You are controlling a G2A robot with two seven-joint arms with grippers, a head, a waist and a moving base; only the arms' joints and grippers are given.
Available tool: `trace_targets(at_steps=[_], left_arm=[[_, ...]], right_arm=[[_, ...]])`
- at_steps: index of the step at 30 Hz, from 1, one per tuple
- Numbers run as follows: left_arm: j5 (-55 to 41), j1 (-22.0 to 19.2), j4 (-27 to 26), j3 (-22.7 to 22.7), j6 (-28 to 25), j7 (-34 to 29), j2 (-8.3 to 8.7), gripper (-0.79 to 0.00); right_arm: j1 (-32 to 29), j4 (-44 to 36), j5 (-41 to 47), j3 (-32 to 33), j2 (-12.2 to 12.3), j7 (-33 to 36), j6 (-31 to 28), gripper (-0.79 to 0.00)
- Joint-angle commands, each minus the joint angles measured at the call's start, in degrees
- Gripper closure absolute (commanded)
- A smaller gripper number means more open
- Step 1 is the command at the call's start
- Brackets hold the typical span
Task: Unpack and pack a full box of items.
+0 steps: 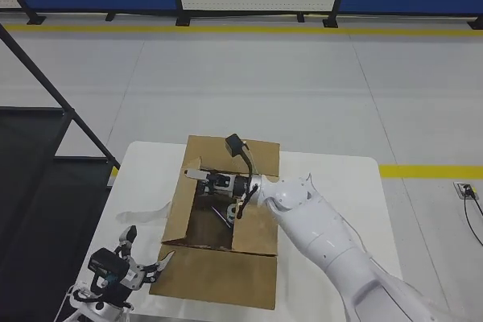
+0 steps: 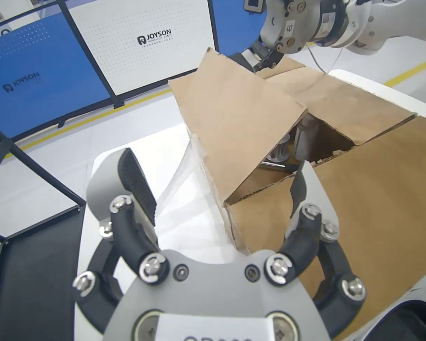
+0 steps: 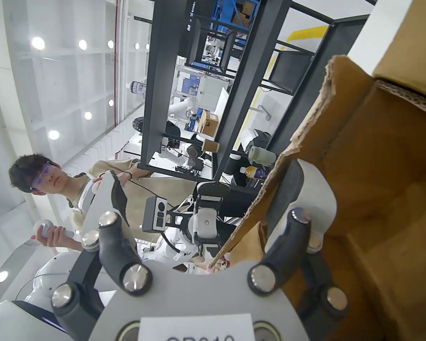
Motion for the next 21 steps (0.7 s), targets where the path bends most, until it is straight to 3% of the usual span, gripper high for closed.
trace_targets(at_steps=[1, 11, 21], left_arm=[[-0.5, -1.0, -0.1, 0.7, 0.5, -1.2, -0.09, -0.785], [-5.5, -4.1, -0.2, 1.8, 4.0, -4.8, -0.58, -0.785], [-12.8, -5.3, 1.8, -2.7, 5.4, -7.1, -0.65, -0.785]], right_arm=[[0.2, 0.2, 0.6, -0.1, -0.5, 0.3, -0.7, -0.785], [1.6, 2.6, 3.9, -0.2, -2.9, 6.0, -3.9, -0.785], [2.5, 5.5, 7.4, 1.2, -3.4, 15.1, -4.7, -0.785]])
